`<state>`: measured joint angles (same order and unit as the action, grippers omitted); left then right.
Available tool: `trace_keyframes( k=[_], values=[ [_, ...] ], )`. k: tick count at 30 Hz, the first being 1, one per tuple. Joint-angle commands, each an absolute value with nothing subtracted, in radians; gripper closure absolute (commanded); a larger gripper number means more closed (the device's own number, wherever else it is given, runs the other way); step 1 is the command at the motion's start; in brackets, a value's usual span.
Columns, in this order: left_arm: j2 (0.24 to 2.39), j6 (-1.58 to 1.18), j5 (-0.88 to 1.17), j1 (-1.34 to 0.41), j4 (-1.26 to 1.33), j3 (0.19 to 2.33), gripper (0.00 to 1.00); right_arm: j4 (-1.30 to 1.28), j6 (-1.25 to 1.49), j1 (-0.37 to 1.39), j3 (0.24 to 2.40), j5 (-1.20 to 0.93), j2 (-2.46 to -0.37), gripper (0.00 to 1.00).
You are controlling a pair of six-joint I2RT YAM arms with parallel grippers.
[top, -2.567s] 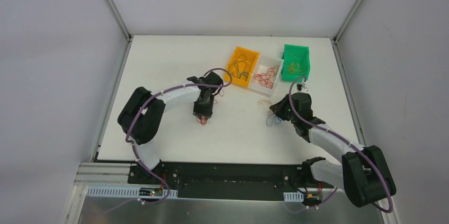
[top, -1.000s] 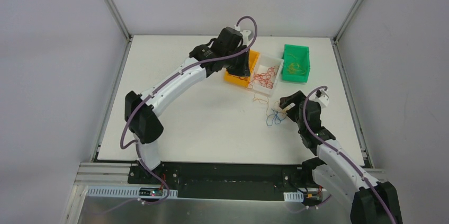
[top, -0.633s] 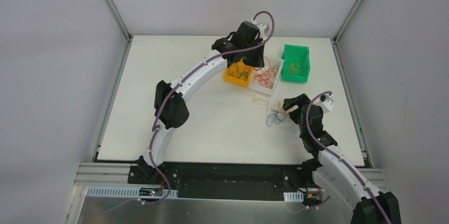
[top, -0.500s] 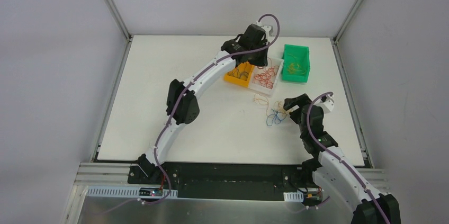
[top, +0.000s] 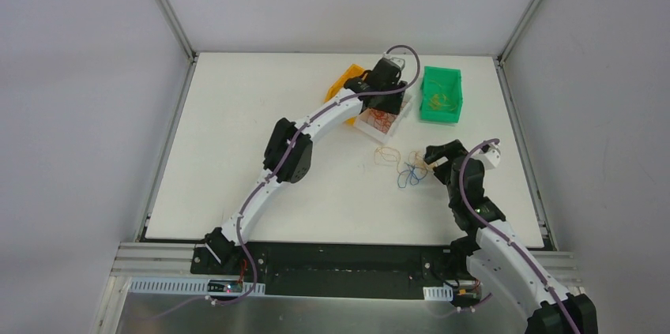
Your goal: Untangle the cables
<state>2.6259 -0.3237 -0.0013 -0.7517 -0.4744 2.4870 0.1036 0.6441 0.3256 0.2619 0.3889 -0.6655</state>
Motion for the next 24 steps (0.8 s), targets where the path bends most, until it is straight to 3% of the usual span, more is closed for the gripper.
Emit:
trace_keyframes(
  k=[1,4,7,8,11,15,24],
  values=[
    [2.412,-0.307,0.068,-0.750,-0.417,2.410,0.39,0.114,0.654,0.322,0.256,0.418,-0.684,0.20],
    [2.306,-0.320,0.147,-0.750,-0.417,2.300,0.29,0.110,0.655,0.322,0.266,0.418,-0.714,0.20],
    [2.185,-0.316,0.239,-0.752,-0.419,2.155,0.04,0.018,0.642,0.321,0.343,0.406,-0.767,0.21],
    [2.140,-0.315,0.248,-0.756,-0.426,2.102,0.01,-0.070,0.644,0.318,0.394,0.416,-0.792,0.22],
    [1.978,-0.296,0.227,-0.776,-0.428,1.911,0.01,-0.267,0.640,0.309,0.522,0.444,-0.872,0.30],
    [1.802,-0.285,0.169,-0.793,-0.428,1.664,0.06,-0.287,0.586,0.269,0.562,0.322,-0.944,0.43],
    [1.356,-0.276,-0.071,-0.784,-0.426,1.235,0.03,-0.266,0.573,0.256,0.608,0.178,-1.107,0.42]
  ],
)
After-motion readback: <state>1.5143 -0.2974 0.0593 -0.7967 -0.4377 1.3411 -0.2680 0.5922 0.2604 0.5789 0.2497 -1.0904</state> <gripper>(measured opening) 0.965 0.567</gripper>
